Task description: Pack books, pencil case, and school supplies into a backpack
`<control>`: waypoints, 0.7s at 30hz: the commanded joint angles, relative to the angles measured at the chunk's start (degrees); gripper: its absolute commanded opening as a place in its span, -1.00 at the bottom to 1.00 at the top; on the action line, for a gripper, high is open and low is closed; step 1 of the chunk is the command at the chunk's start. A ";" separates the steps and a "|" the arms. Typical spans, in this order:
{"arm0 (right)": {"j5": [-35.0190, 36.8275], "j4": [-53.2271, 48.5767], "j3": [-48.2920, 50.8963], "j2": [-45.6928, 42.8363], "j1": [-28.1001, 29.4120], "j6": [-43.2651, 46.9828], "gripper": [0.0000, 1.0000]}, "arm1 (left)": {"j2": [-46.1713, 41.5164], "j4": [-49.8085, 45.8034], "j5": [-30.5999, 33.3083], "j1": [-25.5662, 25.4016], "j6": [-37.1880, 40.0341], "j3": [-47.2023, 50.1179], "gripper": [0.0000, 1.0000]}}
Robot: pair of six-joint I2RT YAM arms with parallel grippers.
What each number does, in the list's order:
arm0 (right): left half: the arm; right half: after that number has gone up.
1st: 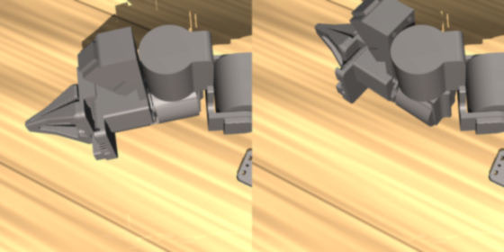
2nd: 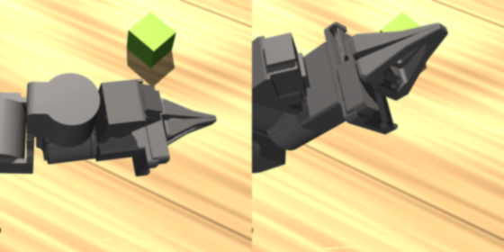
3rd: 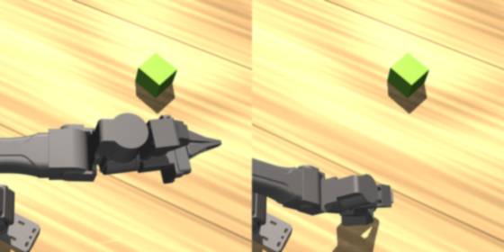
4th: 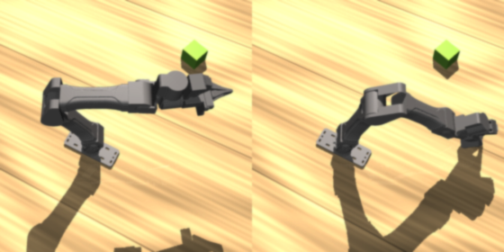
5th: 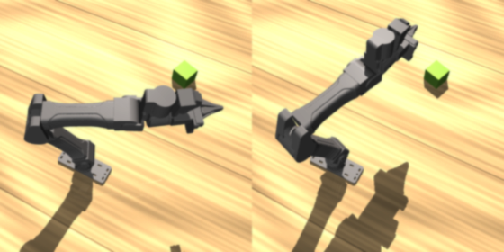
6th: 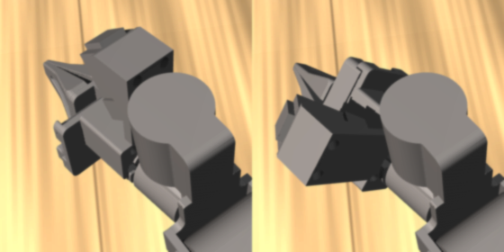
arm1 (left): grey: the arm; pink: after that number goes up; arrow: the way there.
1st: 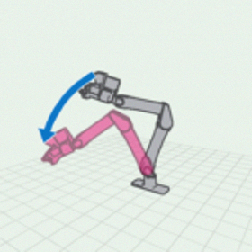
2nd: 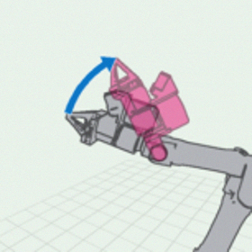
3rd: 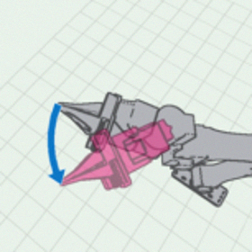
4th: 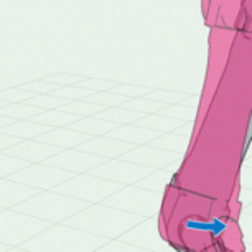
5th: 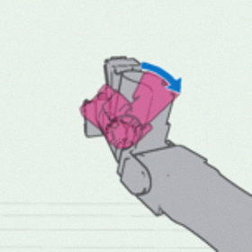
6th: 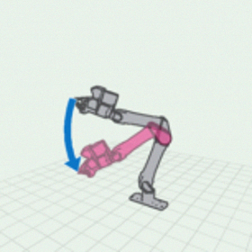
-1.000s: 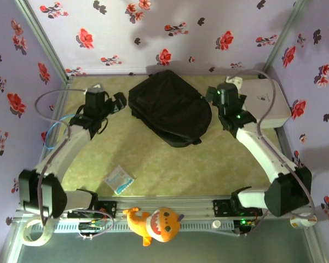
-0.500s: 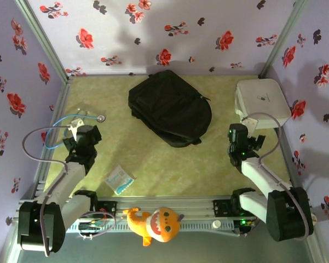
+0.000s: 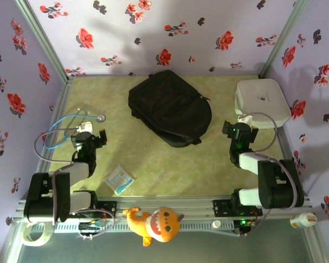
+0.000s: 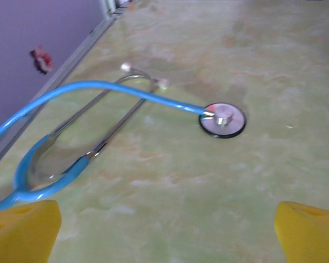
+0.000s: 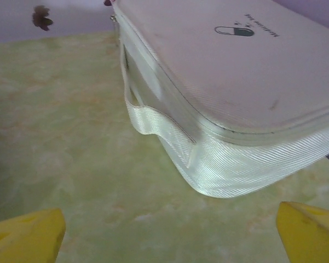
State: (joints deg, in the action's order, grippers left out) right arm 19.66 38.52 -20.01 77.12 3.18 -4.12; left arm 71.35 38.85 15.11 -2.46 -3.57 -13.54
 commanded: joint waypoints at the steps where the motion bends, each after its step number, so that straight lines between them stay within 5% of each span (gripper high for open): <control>1: -9.03 5.30 -0.03 0.73 -1.14 1.15 0.99 | 2.70 10.34 -8.63 1.45 3.73 -1.40 0.99; 8: -10.34 17.24 1.05 10.10 -1.86 0.15 0.99 | 11.73 17.54 -12.47 3.32 2.61 -2.80 0.99; 21: -8.65 12.01 -2.37 12.39 -1.95 -1.00 0.99 | 16.94 13.37 -6.59 2.90 2.17 -8.17 0.99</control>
State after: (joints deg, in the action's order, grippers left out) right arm 10.48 50.09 -21.32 89.14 1.74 -4.49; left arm 88.03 52.31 6.20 0.34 -2.35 -20.71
